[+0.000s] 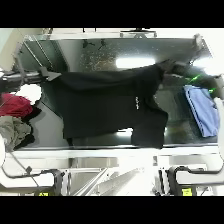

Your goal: Fold the shirts.

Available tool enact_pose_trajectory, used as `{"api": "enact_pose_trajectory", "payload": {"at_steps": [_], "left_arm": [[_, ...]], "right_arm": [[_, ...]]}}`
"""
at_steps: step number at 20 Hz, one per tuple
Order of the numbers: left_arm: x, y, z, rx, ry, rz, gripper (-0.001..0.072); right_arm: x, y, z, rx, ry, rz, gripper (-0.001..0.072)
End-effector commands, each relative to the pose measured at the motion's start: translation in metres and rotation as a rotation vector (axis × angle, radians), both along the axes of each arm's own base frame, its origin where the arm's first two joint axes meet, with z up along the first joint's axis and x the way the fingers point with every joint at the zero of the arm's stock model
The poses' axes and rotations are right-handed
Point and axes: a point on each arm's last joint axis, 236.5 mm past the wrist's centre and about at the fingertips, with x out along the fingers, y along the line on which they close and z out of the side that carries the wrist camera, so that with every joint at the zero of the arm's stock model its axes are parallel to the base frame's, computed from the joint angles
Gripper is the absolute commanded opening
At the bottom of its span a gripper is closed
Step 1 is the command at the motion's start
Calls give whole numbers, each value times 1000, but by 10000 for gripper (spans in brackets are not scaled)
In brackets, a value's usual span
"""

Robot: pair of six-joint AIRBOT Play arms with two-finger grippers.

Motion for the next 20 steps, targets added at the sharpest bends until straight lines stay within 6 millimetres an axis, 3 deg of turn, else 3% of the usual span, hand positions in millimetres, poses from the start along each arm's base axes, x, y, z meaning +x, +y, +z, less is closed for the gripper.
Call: {"api": "enact_pose_trajectory", "payload": {"at_steps": [1, 2, 3, 4, 5, 7, 9, 12, 16, 18, 20], "left_arm": [[41, 11, -73, 16, 79, -10, 362], [48, 18, -72, 7, 80, -19, 630], [53, 28, -66, -5, 95, -9, 719], [52, 40, -60, 6, 112, -10, 720], [48, 56, -54, 40, 144, -2, 720], [26, 88, -53, 129, 259, 32, 720], [-16, 102, -66, 179, 422, 33, 719], [-94, 88, -106, 200, 628, -2, 719], [-181, 67, -165, 191, 784, 41, 710], [-206, 62, -185, 186, 810, 67, 701], [-216, 59, -203, 193, 811, 91, 701]], "right_arm": [[21, -9, -92, 49, 169, -62, 329], [21, -15, -90, 52, 167, -68, 329], [18, -22, -80, 56, 157, -58, 330], [11, -31, -66, 62, 147, -35, 370], [1, -41, -53, 68, 147, -25, 460], [-27, -67, -40, 47, 208, -13, 469], [-63, -90, -51, -33, 329, 4, 468], [-106, -110, -73, -106, 477, 45, 469], [-120, -112, -91, -85, 522, 52, 470], [-122, -112, -93, -82, 528, 53, 513], [-122, -112, -93, -82, 528, 53, 522]]}}
